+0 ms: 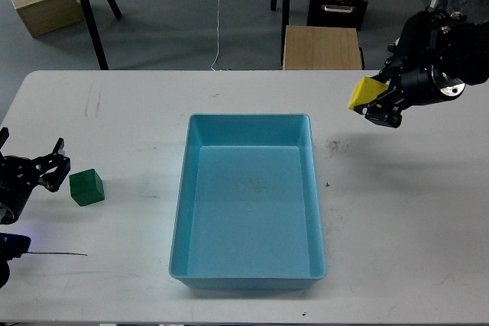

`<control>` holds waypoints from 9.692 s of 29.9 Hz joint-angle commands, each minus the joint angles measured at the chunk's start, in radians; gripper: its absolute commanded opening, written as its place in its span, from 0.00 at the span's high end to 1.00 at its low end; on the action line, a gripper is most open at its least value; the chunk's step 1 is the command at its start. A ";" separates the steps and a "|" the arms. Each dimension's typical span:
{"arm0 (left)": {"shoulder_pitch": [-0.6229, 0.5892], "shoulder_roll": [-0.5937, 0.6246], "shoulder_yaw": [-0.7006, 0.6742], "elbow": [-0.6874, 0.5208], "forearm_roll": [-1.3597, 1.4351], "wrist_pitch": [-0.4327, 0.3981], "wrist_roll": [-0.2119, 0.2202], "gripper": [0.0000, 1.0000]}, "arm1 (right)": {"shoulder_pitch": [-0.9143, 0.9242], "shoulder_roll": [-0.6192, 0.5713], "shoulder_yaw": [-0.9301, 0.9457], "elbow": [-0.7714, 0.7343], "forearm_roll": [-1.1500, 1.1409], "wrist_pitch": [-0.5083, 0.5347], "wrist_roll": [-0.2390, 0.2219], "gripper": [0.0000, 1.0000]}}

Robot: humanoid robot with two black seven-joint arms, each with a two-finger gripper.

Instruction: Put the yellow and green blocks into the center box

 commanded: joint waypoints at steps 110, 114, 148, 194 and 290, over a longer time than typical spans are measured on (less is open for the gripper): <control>-1.048 0.044 0.232 0.846 2.044 0.000 0.000 0.00 | -0.789 0.337 0.937 0.201 1.037 -0.541 -0.145 0.01; -1.043 0.122 0.236 0.597 2.162 0.035 0.000 0.00 | -0.954 0.281 1.036 0.308 1.037 -0.540 -0.145 0.01; -0.779 -0.005 0.520 0.187 3.111 0.056 0.000 0.00 | -1.815 0.255 1.435 0.530 1.053 -0.547 -0.137 0.01; -0.827 -0.010 0.388 0.275 3.008 0.176 0.000 0.84 | -1.852 0.272 1.437 0.516 1.053 -0.552 -0.136 0.01; 0.185 -0.513 -0.618 0.023 0.870 0.210 0.004 0.00 | -1.510 0.533 1.527 0.329 2.327 -0.009 -0.420 0.01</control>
